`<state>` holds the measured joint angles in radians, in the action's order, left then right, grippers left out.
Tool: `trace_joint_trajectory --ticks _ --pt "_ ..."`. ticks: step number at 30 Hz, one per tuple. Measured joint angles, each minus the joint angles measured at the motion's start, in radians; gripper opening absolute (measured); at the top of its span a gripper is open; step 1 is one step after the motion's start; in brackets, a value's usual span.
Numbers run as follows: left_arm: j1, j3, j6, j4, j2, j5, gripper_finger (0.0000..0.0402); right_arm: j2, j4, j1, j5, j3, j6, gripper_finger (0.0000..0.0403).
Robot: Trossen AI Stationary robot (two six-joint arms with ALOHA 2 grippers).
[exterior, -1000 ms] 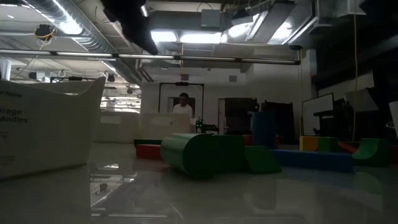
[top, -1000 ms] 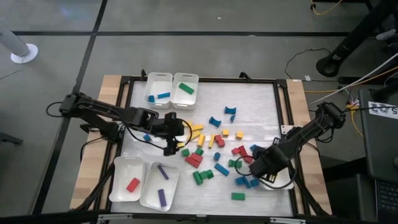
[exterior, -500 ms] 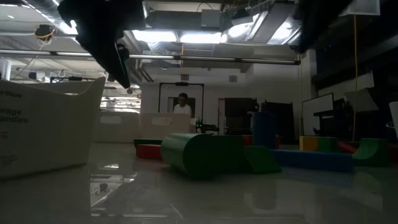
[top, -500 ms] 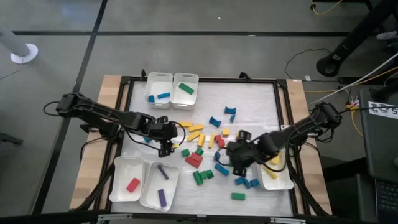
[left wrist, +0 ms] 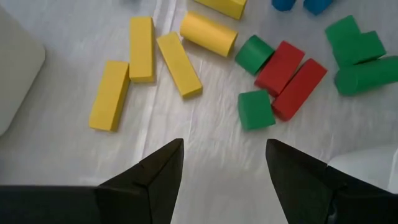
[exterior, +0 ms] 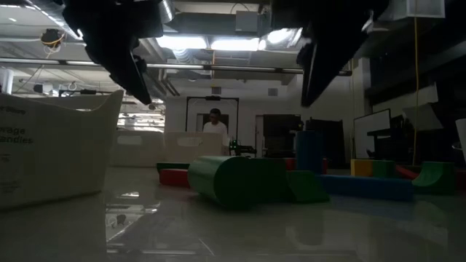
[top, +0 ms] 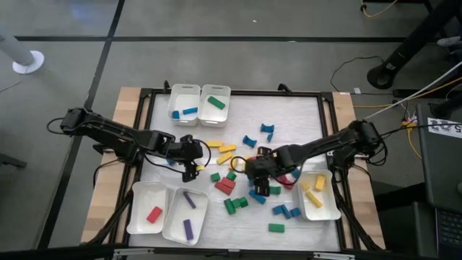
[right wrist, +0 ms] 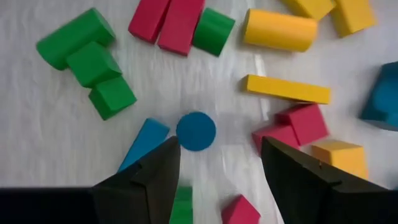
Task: Sort blocks
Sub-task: Put the blue block into the top left white bin
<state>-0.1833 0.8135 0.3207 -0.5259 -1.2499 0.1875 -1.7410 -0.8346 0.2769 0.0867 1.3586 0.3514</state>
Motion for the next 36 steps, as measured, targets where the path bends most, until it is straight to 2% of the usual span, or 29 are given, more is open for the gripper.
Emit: trace_joint_trajectory --ticks 6,12,16,32,36 --pt "0.0 -0.021 -0.003 0.014 0.0 0.0 0.0217 -0.063 0.028 -0.005 -0.028 0.0 -0.083 0.0221" --pt "0.0 -0.022 -0.005 0.015 0.0 0.0 0.0217 -0.079 0.029 -0.003 -0.08 -0.001 -0.091 0.0221" --pt "0.0 -0.022 -0.003 0.015 0.0 0.0 0.0217 -0.078 0.03 -0.003 -0.053 -0.001 -0.09 0.0221" --pt "-0.003 -0.021 -0.002 0.014 -0.001 -0.001 0.0217 -0.163 0.078 -0.003 -0.051 -0.001 -0.093 0.022" --pt "-0.014 -0.021 -0.002 0.018 -0.001 -0.001 0.0217 -0.162 0.085 -0.003 -0.041 -0.001 -0.066 0.0199"
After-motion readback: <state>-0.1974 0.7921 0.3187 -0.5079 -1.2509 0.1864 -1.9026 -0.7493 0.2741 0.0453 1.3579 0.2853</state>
